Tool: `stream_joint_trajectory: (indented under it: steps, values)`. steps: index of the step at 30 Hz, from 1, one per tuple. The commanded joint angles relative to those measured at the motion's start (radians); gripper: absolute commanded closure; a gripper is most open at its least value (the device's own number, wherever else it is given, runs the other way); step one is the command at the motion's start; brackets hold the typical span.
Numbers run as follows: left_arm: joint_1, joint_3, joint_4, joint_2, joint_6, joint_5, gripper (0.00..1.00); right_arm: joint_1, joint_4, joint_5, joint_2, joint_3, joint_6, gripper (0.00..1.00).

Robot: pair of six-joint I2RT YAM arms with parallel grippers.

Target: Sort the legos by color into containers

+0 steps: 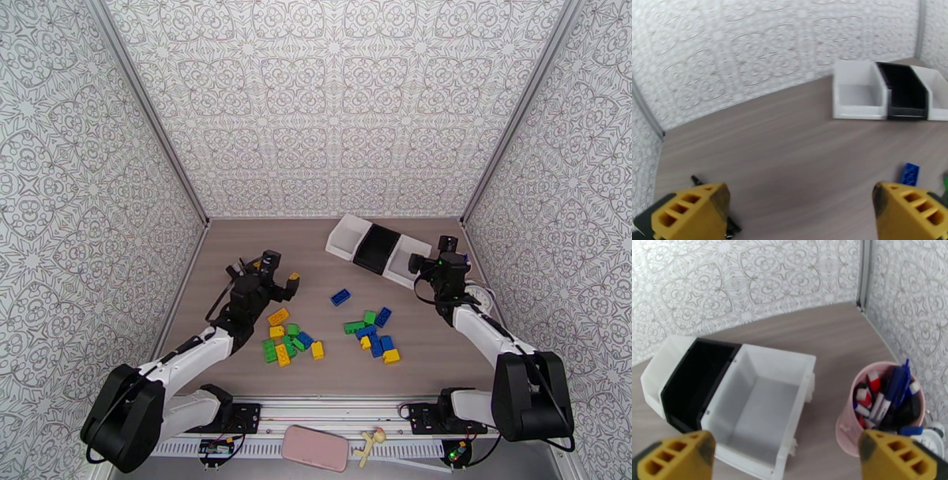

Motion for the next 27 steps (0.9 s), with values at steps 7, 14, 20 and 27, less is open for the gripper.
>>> stream_joint_trajectory:
  steps: [7, 14, 20, 27]
  values:
    - [-0.203, 0.121, 0.034, 0.159, 0.023, 0.148, 0.0, 0.004, -0.334, -0.016, 0.185, 0.21, 0.12, 0.12]
    - [-0.281, 0.167, 0.05, 0.238, 0.033, 0.164, 0.0, 0.02, -0.356, 0.02, 0.259, 0.239, 0.151, 0.35]
    - [-0.311, 0.187, 0.038, 0.265, 0.059, 0.167, 0.0, 0.021, -0.37, 0.037, 0.315, 0.265, 0.177, 0.49]
    - [-0.315, 0.189, 0.038, 0.269, 0.059, 0.167, 0.0, 0.023, -0.365, 0.016, 0.336, 0.276, 0.174, 0.72]
